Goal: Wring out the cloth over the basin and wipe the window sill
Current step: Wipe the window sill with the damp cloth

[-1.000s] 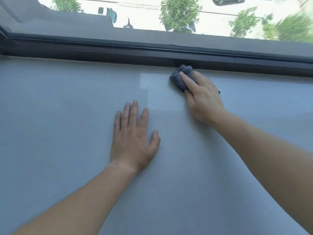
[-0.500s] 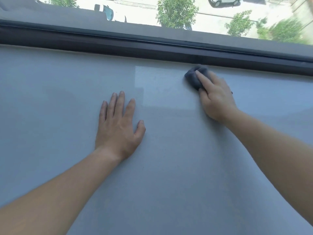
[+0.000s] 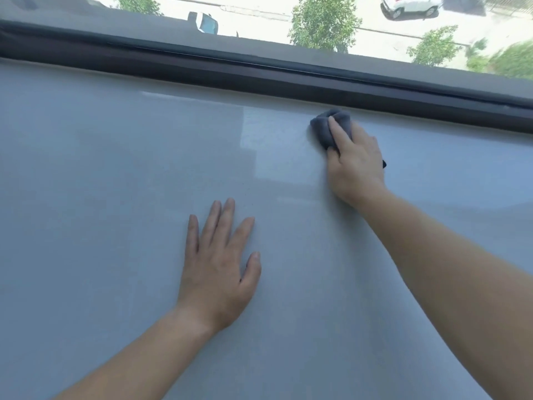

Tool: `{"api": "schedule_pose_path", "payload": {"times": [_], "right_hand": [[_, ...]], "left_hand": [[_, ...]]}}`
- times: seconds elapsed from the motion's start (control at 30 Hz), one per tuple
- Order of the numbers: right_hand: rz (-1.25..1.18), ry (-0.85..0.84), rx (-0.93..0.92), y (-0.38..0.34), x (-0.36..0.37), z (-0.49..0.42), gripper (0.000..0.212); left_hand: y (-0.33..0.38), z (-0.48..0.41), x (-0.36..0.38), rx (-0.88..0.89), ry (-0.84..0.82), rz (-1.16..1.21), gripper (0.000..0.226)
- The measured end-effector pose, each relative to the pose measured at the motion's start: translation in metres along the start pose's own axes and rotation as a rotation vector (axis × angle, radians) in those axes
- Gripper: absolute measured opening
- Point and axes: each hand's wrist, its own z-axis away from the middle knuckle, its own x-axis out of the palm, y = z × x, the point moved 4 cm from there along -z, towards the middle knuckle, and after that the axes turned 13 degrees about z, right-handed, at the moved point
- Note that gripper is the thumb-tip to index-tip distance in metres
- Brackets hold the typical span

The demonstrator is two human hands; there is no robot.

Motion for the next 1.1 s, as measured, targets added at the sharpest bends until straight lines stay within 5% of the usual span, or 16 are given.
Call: {"api": "schedule_pose_path", "payload": {"times": [0.07, 0.23, 0.43, 0.63, 0.83, 1.03, 1.1], "right_hand": [[-0.012, 0.007, -0.014, -0.015, 0.001, 0.031, 0.053], [0.005, -0.095, -0.447, -0.024, 0.004, 0.119, 0.055], [-0.027, -0.051, -0.119, -0.012, 0.0, 0.085, 0.053], [-0.008, -0.122, -0.536, -0.021, 0.0, 0.194, 0.063], [-0.035, -0.052, -0.068, 0.002, -0.004, 0.144, 0.054], [-0.005, -0.114, -0.562, -0.028, -0.003, 0.279, 0.065], [0.015, -0.115, -0.528, -0.018, -0.002, 0.265, 0.064]], "left_hand": [[0.002, 0.001, 0.004, 0.012, -0.006, -0.063, 0.063], [0.004, 0.001, 0.004, -0.008, -0.006, -0.13, 0.064], [0.003, 0.001, 0.004, -0.042, -0.011, -0.124, 0.065], [0.003, 0.001, 0.004, -0.03, -0.003, -0.093, 0.063], [0.003, 0.001, 0.005, -0.04, 0.004, -0.082, 0.066], [0.004, 0.002, 0.003, -0.044, 0.003, -0.037, 0.069], [0.002, 0.001, 0.002, -0.04, -0.024, -0.041, 0.072]]}}
